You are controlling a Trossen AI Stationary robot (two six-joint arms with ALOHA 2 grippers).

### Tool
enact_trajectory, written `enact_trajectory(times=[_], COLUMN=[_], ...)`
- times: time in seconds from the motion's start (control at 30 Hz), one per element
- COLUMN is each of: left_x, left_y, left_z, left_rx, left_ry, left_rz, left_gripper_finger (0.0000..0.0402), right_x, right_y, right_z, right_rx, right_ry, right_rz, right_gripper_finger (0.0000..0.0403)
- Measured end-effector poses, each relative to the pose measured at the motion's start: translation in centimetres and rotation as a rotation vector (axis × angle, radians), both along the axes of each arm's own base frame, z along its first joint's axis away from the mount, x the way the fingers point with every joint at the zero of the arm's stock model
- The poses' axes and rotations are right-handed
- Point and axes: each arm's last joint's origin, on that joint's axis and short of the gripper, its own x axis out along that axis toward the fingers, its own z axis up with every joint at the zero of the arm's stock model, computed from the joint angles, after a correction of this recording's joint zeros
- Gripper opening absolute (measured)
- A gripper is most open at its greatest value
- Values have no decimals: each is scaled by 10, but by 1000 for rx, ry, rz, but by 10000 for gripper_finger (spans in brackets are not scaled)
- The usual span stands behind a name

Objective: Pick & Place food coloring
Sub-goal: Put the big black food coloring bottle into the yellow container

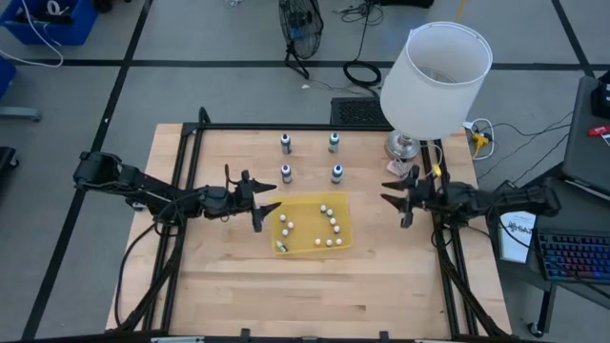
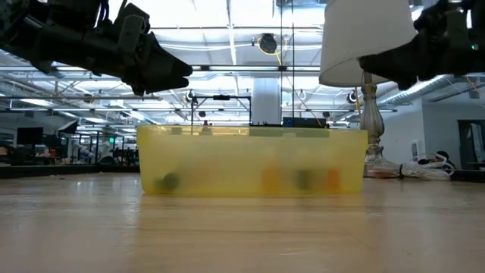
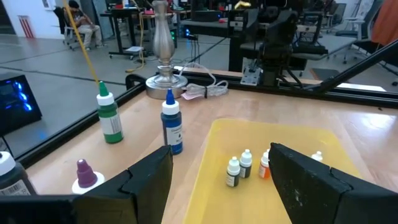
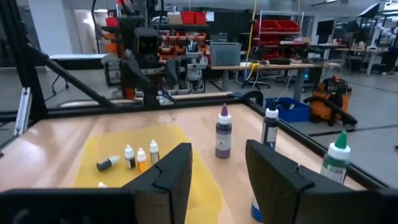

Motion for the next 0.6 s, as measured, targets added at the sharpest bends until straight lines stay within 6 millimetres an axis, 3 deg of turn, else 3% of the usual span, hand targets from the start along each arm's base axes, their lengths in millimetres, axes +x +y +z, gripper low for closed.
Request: enact_trajectory(times=[0.13,0.43,0.6], left_x=[0,0,5], left_y=[0,2,21], left_z=[0,-3,1], left_rx=[-2,-33,-103], left_ry=[4,16,52], left_rz=[1,20,97], left_gripper_finger=[266,266,266], right_x=[-5,-10,-10], right_y=[0,-1,-1], right_z=[-12,-11,-10], right_rx=[-7,-52,-52], right_ry=[-2,-34,-44], right_rz=[0,-6,-5], right_gripper_finger=[141,141,141])
